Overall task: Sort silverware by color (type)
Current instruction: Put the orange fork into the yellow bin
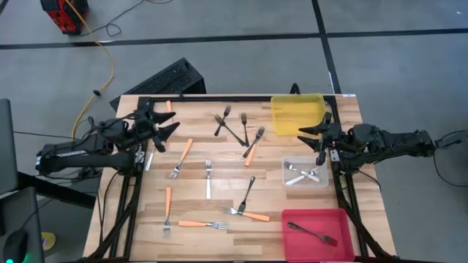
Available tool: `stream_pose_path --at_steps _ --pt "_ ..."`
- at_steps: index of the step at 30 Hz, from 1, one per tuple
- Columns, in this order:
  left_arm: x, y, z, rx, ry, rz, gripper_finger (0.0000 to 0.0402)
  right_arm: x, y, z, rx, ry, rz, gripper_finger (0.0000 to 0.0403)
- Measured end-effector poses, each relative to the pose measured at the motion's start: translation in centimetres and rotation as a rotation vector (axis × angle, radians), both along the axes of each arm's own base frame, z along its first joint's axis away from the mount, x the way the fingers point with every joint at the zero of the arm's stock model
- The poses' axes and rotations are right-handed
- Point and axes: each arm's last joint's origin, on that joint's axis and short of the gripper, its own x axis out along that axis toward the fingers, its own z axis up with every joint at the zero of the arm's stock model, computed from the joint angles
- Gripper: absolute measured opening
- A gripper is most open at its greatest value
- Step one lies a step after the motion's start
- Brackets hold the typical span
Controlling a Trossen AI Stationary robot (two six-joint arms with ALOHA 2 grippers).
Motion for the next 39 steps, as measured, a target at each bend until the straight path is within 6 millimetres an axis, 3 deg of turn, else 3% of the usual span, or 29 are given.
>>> stream_pose_path --at_steps 11,29,39 --pt "-0.6 -0.1 -1.3 -0.059 0.056 0.014 0.0214 0.0 0.0 0.0 0.0 0.0 0.0 0.0155" --pt "-2.5 -0.2 -1.1 -0.049 0.009 0.086 0.0214 0.0 0.0 -0.1 0.001 0.011 0.0 0.0155" --pt "-0.9 0.1 -5.4 -0.084 -0.036 0.084 0.0214 0.0 0.0 -0.1 0.016 0.006 -0.001 0.0155"
